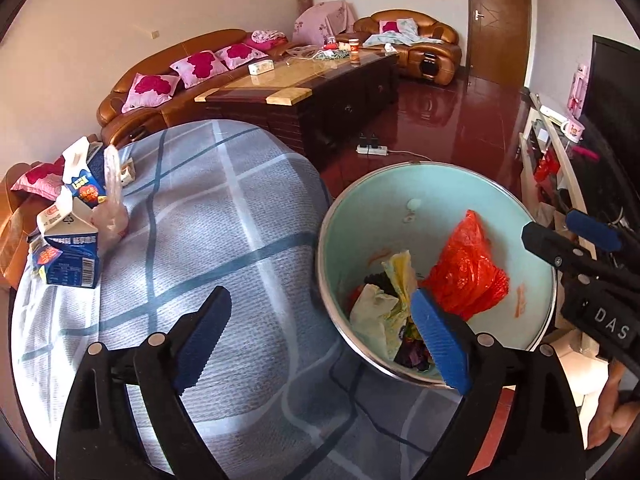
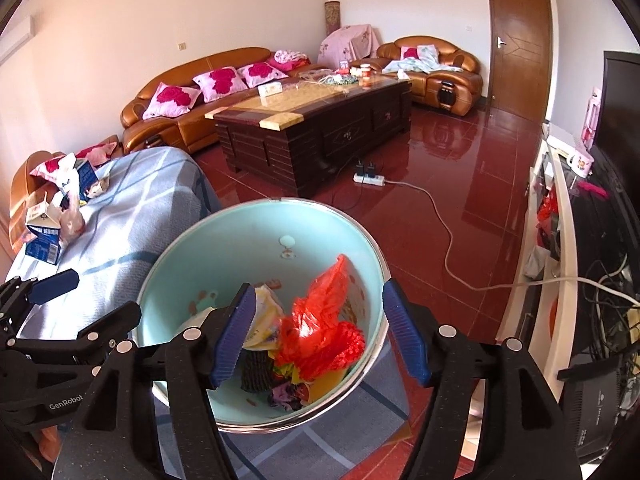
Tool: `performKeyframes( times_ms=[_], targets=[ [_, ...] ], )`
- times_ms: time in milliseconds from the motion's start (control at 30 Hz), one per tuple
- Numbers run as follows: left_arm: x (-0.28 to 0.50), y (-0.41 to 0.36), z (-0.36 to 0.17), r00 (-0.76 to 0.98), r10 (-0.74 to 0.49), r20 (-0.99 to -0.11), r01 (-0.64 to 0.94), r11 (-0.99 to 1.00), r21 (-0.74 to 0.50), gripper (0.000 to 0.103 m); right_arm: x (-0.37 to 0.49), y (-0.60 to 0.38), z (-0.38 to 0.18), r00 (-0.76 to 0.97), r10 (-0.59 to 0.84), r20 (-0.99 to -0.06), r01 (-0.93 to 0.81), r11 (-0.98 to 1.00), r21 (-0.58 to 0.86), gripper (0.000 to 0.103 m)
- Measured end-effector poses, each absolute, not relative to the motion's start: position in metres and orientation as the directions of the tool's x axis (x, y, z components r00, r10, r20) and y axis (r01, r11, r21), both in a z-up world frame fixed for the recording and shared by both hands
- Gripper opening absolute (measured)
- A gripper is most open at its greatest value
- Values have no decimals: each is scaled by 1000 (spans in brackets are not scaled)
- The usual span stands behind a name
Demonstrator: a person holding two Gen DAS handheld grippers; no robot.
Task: Collect trash
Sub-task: 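Open both tools over the bucket to drop the yellow and red bags, then move both open tools back from the bucket to the table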
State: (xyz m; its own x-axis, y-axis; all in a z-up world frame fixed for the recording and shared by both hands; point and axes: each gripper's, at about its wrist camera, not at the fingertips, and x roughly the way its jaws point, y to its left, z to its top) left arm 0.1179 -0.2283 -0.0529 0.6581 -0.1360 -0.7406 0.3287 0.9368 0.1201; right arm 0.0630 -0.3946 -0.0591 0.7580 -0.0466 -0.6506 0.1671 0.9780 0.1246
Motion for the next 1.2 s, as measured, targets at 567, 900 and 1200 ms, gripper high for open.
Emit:
performKeyframes(
  times_ms=[567, 900, 1200],
  targets=[
    [102, -159, -34, 692, -101, -715, 269, 955, 125, 95, 63, -352, -36, 780, -18, -626, 115, 987, 114, 72],
    [96, -83, -28, 721, -49, -691, 181, 976, 120, 95, 72, -298, -27, 780, 61, -623, 31, 990, 135, 73],
    [108, -5, -20, 756, -48, -652, 92, 995, 34, 95, 83, -239, -20, 769, 142, -624, -66, 987, 144, 74]
  ],
)
